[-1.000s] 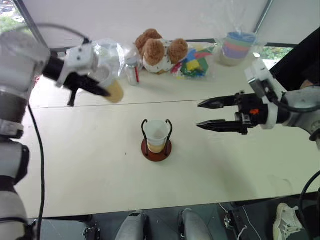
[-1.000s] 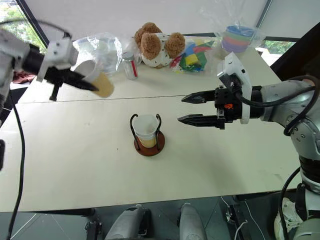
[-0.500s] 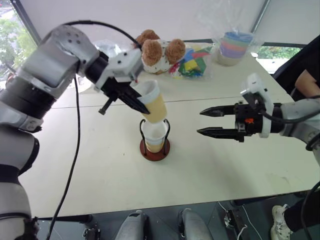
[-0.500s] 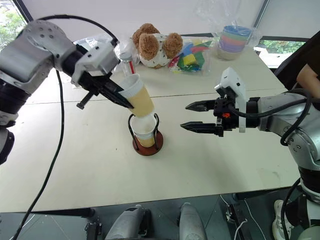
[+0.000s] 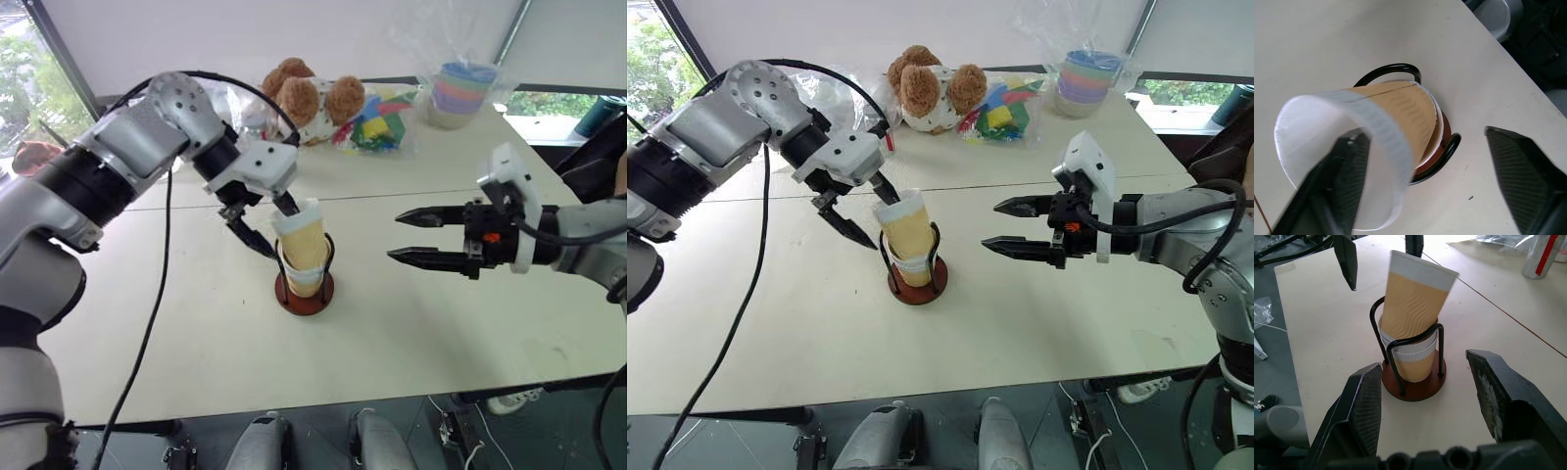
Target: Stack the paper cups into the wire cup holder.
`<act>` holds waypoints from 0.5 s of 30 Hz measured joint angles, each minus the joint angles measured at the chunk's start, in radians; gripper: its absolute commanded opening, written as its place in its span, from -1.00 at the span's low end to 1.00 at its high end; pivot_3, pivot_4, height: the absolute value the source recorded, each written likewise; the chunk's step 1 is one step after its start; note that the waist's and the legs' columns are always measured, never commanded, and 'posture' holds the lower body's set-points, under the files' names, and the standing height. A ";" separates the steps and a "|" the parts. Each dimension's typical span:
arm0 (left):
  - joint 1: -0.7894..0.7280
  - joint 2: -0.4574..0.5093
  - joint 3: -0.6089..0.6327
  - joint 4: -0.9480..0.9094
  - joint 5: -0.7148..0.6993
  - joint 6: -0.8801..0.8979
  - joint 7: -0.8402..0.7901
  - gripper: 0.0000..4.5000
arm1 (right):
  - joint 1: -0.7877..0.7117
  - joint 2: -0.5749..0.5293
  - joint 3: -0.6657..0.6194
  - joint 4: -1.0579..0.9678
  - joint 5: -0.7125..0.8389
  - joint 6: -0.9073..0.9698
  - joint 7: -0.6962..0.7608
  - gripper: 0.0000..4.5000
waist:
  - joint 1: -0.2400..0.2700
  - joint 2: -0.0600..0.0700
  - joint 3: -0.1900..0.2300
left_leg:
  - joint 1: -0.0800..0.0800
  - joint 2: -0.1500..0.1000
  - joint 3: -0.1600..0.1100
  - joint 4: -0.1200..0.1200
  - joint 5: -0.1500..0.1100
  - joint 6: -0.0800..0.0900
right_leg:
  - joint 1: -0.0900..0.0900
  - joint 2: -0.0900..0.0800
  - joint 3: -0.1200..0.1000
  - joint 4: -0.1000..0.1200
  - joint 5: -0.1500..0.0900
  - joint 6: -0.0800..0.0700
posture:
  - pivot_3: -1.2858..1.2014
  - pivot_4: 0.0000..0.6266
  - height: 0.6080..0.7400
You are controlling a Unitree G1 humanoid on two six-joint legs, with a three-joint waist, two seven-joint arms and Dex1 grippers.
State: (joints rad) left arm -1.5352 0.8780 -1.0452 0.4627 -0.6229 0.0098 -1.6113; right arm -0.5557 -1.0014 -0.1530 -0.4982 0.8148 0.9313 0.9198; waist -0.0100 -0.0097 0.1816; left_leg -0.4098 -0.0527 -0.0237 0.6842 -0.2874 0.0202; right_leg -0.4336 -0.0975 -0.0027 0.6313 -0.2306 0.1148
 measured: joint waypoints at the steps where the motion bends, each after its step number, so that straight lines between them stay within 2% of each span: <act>1: 0.000 -0.013 0.006 0.014 0.000 -0.001 0.000 0.98 | 0.000 0.000 0.000 0.000 0.002 0.000 -0.003 0.32 | 0.002 0.000 0.000 | 0.000 0.000 0.000 0.000 0.000 0.000 | 0.000 0.000 0.000 0.000 0.000 0.000 | 0.03 -0.52 1.00; 6: 0.000 -0.035 0.083 0.047 -0.006 0.026 0.000 0.98 | 0.004 0.000 0.000 -0.001 0.010 -0.002 -0.012 0.32 | -0.002 0.000 0.000 | 0.000 0.000 0.000 0.000 0.000 0.000 | 0.000 0.000 0.000 0.000 -0.001 0.001 | 0.03 -0.52 1.00; 12: 0.032 0.097 0.216 -0.120 -0.112 0.204 0.000 0.98 | 0.006 0.002 0.013 0.033 -0.008 -0.026 0.000 0.32 | -0.006 0.000 0.000 | 0.000 0.000 0.000 -0.001 -0.001 0.001 | -0.001 0.000 0.000 0.000 -0.001 0.002 | 0.03 -0.52 1.00; 15: 0.085 0.125 0.266 -0.192 -0.120 0.257 0.000 0.98 | -0.001 0.008 0.037 0.070 -0.029 -0.047 0.015 0.32 | 0.000 0.000 0.000 | 0.001 0.000 0.000 0.001 0.000 0.001 | 0.001 0.000 0.000 0.000 -0.001 0.002 | 0.03 -0.52 1.00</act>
State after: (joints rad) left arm -1.4507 1.0029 -0.7789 0.2710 -0.7428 0.2665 -1.6112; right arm -0.5565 -0.9937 -0.1159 -0.4286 0.7859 0.8843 0.9347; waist -0.0095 -0.0095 0.1817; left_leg -0.4093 -0.0527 -0.0239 0.6848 -0.2879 0.0211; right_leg -0.4326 -0.0974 -0.0025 0.6317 -0.2317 0.1163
